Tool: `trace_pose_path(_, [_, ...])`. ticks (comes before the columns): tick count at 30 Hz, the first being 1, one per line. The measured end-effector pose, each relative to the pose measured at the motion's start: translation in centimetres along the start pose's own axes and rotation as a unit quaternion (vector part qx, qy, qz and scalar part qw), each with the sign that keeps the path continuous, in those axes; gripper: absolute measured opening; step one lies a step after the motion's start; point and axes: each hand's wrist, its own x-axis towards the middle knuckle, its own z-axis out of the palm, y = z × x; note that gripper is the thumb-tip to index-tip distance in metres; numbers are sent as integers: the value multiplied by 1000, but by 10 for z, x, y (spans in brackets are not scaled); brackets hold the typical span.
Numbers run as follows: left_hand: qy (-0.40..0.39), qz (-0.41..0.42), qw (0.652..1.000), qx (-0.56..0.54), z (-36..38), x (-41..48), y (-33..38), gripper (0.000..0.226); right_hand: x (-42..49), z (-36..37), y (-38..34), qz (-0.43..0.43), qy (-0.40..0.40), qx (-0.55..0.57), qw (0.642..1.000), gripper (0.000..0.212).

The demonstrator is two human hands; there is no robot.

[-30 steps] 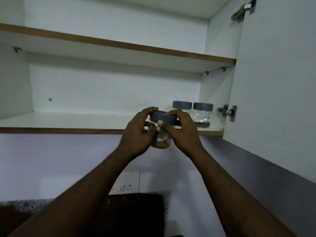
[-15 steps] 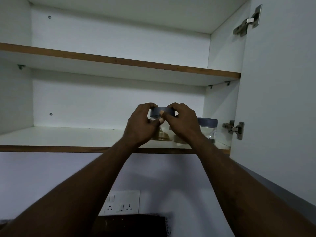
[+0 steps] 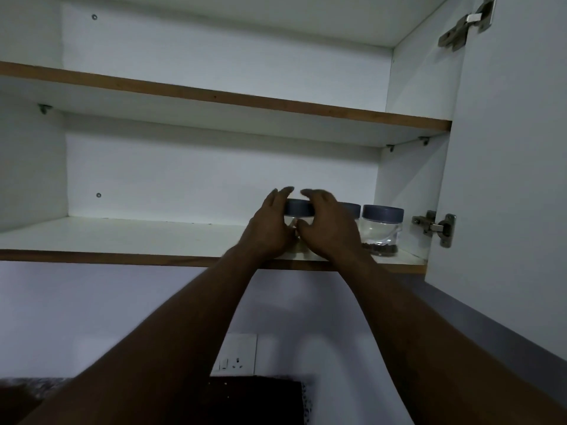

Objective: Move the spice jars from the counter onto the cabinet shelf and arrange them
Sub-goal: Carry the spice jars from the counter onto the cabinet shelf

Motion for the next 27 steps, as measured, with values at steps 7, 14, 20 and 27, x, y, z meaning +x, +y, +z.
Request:
trace_pose_path(7, [142, 31, 989, 29, -21, -73, -3, 64, -63, 23, -34, -51, 186, 82, 978, 10])
trace_pose_path(14, [37, -41, 998, 32, -51, -217, -60, 17, -198, 115, -75, -24, -60, 169, 984, 11])
trace_pose_path(20, [-92, -222, 968, 75, -62, -387, -111, 9, -336, 184, -125, -44, -308, 175, 934, 26])
trace_pose_path(27, [-270, -396, 872, 97, -72, -564, -130, 18, -478, 223, -172, -92, -474, 205, 851, 31])
